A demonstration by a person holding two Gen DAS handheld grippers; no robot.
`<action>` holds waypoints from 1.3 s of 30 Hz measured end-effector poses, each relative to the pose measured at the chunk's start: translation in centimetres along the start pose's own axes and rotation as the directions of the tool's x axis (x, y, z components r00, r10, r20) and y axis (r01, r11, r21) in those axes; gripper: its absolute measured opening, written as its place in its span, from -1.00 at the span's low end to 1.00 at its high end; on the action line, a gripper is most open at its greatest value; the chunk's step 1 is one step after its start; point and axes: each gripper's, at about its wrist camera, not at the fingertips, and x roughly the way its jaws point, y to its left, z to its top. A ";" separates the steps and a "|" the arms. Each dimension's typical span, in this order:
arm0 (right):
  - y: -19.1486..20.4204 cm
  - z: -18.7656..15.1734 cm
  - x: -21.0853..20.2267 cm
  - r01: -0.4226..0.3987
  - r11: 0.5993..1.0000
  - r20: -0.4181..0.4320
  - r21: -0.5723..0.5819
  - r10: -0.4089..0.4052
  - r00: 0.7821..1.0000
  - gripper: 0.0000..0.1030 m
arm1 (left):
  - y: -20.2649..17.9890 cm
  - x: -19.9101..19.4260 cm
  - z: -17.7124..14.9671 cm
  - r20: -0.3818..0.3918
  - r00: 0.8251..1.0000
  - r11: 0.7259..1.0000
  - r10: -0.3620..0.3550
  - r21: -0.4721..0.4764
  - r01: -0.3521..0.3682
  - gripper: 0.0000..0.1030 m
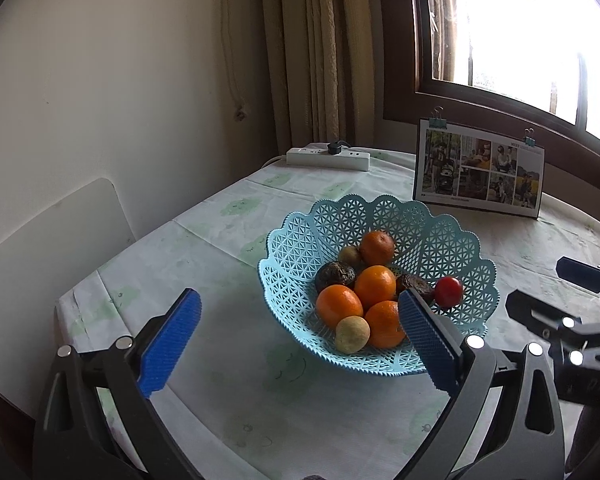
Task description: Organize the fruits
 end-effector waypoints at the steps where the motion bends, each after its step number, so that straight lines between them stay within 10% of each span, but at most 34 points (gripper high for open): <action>1: 0.2 -0.1 0.0 0.002 1.000 0.003 -0.010 -0.002 1.000 0.81 | -0.1 -0.1 0.0 0.002 1.000 1.000 0.003 0.002 -0.003 0.94; 39: 3.1 -1.0 0.0 0.038 0.986 0.022 -0.163 -0.035 0.999 0.90 | -0.4 -0.6 -1.1 0.043 0.990 0.986 0.137 0.087 -0.140 0.94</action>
